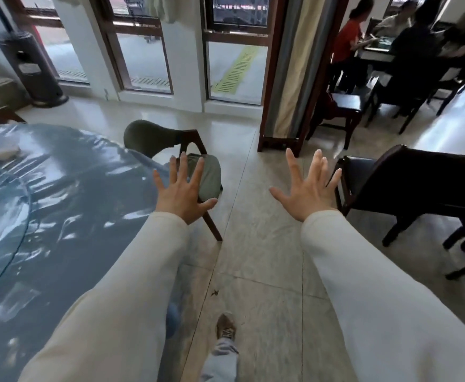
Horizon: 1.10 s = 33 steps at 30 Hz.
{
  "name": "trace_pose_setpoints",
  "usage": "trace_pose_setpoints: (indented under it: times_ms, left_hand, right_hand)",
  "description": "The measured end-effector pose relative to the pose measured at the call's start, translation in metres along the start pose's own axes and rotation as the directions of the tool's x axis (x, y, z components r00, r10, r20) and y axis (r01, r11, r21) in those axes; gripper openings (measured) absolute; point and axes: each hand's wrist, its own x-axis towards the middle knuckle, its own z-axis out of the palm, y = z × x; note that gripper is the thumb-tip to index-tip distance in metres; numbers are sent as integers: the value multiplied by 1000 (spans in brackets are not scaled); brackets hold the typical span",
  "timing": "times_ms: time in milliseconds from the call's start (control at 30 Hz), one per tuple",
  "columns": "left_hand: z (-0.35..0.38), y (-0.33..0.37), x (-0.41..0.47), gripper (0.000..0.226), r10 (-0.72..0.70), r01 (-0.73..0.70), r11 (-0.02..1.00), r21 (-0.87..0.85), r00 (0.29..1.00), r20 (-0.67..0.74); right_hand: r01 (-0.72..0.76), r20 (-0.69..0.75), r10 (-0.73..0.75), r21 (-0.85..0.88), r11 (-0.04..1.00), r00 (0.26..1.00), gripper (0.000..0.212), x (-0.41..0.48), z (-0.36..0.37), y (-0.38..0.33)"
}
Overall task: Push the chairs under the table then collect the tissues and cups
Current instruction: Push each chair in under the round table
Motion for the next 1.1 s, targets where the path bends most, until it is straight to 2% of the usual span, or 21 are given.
trace_pose_setpoints:
  times_ms: [267,500,633,900,1100]
  left_hand:
    - [16,-20,222,101,-35,36,999,-32,999,8]
    - [33,-21,383,103,5,-4,999,-49,1000,29]
    - [56,-16,477,104,-33,34,999,-19,998,57]
    - [93,-1,685,103,-124,124,992,-25,992,7]
    - [102,-11,811,102,-203,203,978,-36,979,7]
  right_hand:
    - [12,29,-13,40,999,999,88,218,19,-23]
    - [12,-9,-12,42,999,1000,89,384,43,-13]
    - [36,-4,-36,9,999,999,90,482,71,6]
    - [60,-8,-60,12,998,998,90,708,109,42]
    - [125,40,-126,31,992,991,90,861,119,21]
